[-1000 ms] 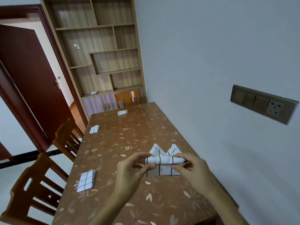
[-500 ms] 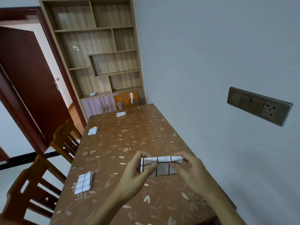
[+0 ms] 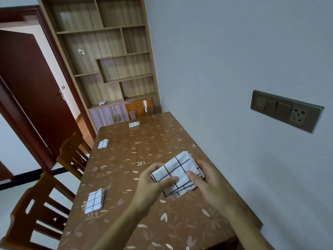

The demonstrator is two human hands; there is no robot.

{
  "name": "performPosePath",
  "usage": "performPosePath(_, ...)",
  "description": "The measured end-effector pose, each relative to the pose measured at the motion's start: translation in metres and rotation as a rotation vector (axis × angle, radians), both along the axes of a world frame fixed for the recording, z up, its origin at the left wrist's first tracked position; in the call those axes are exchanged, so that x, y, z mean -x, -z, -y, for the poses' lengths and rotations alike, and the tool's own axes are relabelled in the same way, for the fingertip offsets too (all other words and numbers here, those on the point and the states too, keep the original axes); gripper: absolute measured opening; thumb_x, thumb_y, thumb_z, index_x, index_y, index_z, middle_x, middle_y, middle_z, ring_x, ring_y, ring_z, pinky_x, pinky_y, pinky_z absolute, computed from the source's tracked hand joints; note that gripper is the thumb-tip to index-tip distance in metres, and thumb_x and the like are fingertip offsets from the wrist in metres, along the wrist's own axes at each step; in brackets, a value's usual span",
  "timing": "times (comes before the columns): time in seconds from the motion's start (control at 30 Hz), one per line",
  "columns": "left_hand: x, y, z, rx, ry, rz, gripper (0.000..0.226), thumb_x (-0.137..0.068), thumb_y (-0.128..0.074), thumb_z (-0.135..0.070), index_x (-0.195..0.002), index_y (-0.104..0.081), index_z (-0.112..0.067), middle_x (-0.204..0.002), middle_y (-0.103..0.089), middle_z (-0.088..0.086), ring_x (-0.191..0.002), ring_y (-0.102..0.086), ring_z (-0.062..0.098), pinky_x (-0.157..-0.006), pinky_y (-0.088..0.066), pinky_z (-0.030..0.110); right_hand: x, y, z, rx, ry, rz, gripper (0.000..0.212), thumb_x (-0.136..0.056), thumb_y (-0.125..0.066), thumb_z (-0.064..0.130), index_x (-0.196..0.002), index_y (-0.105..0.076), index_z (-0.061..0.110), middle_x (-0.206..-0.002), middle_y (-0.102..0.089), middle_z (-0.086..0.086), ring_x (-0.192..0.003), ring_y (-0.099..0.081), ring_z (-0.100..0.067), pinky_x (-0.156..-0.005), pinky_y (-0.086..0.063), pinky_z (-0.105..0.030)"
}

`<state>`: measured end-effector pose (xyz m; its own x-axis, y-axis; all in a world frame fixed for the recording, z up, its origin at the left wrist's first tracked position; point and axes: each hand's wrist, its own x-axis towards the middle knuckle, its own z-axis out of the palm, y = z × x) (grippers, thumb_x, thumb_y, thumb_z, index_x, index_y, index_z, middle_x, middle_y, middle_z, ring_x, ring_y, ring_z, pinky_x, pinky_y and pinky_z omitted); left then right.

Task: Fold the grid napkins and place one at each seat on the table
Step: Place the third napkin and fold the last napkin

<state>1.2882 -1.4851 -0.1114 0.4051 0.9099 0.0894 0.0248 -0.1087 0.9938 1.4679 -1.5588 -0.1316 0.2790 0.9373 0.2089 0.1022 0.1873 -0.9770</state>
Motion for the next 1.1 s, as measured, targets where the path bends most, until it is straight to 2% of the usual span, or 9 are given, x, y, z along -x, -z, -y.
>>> performPosePath(0.17,0.002,-0.002,-0.004,0.054,0.234,-0.127,0.028,-0.085,-0.077,-0.012,-0.109,-0.067,-0.003,-0.099,-0.078,0.014,-0.091,-0.076,0.033,-0.071,-0.062,0.036,-0.009,0.005,-0.007,-0.006,0.165,-0.135,0.036,-0.092,-0.070,0.024,-0.125,-0.059,0.032,-0.116,-0.071,0.008,-0.101,-0.070,-0.005,-0.082,-0.057,-0.025)
performPosePath(0.43,-0.026,0.028,0.011,-0.117,-0.009,-0.054,0.015,-0.092,-0.072,-0.023,-0.096,-0.064,-0.011,-0.085,-0.070,0.008,-0.076,-0.070,0.027,-0.060,-0.059,0.040,0.022,0.020,-0.023,0.093,0.211,-0.241,0.044,-0.092,-0.065,0.045,-0.131,-0.049,0.032,-0.109,-0.072,0.009,-0.094,-0.073,-0.010,-0.085,-0.061,-0.044)
performPosePath(0.5,-0.031,0.031,0.016,-0.108,-0.051,-0.016,0.020,-0.094,-0.070,-0.025,-0.094,-0.059,-0.008,-0.083,-0.067,0.009,-0.074,-0.069,0.032,-0.054,-0.058,0.041,0.028,0.024,-0.026,0.130,0.180,-0.239,0.036,-0.093,-0.062,0.047,-0.126,-0.053,0.034,-0.108,-0.073,0.009,-0.088,-0.073,-0.004,-0.079,-0.061,-0.034)
performPosePath(0.63,-0.041,0.035,0.026,-0.102,-0.179,-0.045,0.026,-0.097,-0.063,-0.030,-0.089,-0.051,-0.008,-0.070,-0.064,-0.007,-0.059,-0.063,0.012,-0.046,-0.050,0.028,0.043,0.031,-0.025,0.124,0.129,-0.164,0.026,-0.103,-0.044,0.040,-0.122,-0.055,0.027,-0.103,-0.071,0.008,-0.082,-0.066,0.013,-0.069,-0.051,-0.008)
performPosePath(0.7,-0.043,0.039,0.025,-0.089,-0.258,-0.061,0.025,-0.099,-0.058,-0.034,-0.093,-0.055,-0.011,-0.081,-0.068,-0.002,-0.067,-0.067,0.014,-0.052,-0.054,0.031,0.049,0.037,-0.026,0.136,0.091,-0.130,0.040,-0.100,-0.040,0.053,-0.131,-0.051,0.031,-0.112,-0.071,0.009,-0.096,-0.068,0.007,-0.086,-0.056,-0.021)
performPosePath(0.77,-0.042,0.043,0.022,-0.046,-0.282,-0.074,0.032,-0.102,-0.051,-0.039,-0.092,-0.056,-0.009,-0.080,-0.069,0.003,-0.069,-0.066,0.011,-0.060,-0.055,0.035,0.051,0.047,-0.029,0.158,0.066,-0.107,0.048,-0.095,-0.038,0.060,-0.136,-0.046,0.037,-0.118,-0.070,0.011,-0.102,-0.067,0.004,-0.086,-0.057,-0.024)
performPosePath(0.87,-0.036,0.052,0.018,-0.005,-0.244,-0.049,0.043,-0.104,-0.046,-0.040,-0.084,-0.054,-0.003,-0.069,-0.061,0.001,-0.065,-0.060,0.011,-0.055,-0.051,0.032,0.045,0.058,-0.031,0.145,0.121,-0.042,0.035,-0.102,-0.044,0.040,-0.137,-0.044,0.033,-0.115,-0.066,0.015,-0.100,-0.064,0.008,-0.074,-0.052,-0.011)
performPosePath(1.0,-0.021,0.074,0.009,-0.030,-0.182,-0.150,0.026,-0.100,-0.059,-0.029,-0.077,-0.057,-0.016,-0.066,-0.064,-0.001,-0.054,-0.064,0.021,-0.040,-0.051,0.037,0.029,0.078,-0.037,0.170,0.197,-0.005,0.036,-0.102,-0.052,0.023,-0.135,-0.044,0.034,-0.120,-0.060,0.020,-0.105,-0.063,0.006,-0.076,-0.054,-0.012)
performPosePath(1.1,-0.016,0.093,0.008,-0.019,-0.244,-0.182,0.019,-0.097,-0.064,-0.026,-0.085,-0.059,-0.012,-0.071,-0.069,0.012,-0.042,-0.064,0.033,-0.033,-0.048,0.041,0.028,0.094,-0.042,0.229,0.220,-0.011,0.044,-0.100,-0.054,0.031,-0.142,-0.038,0.034,-0.127,-0.062,0.010,-0.110,-0.066,-0.009,-0.088,-0.060,-0.037)
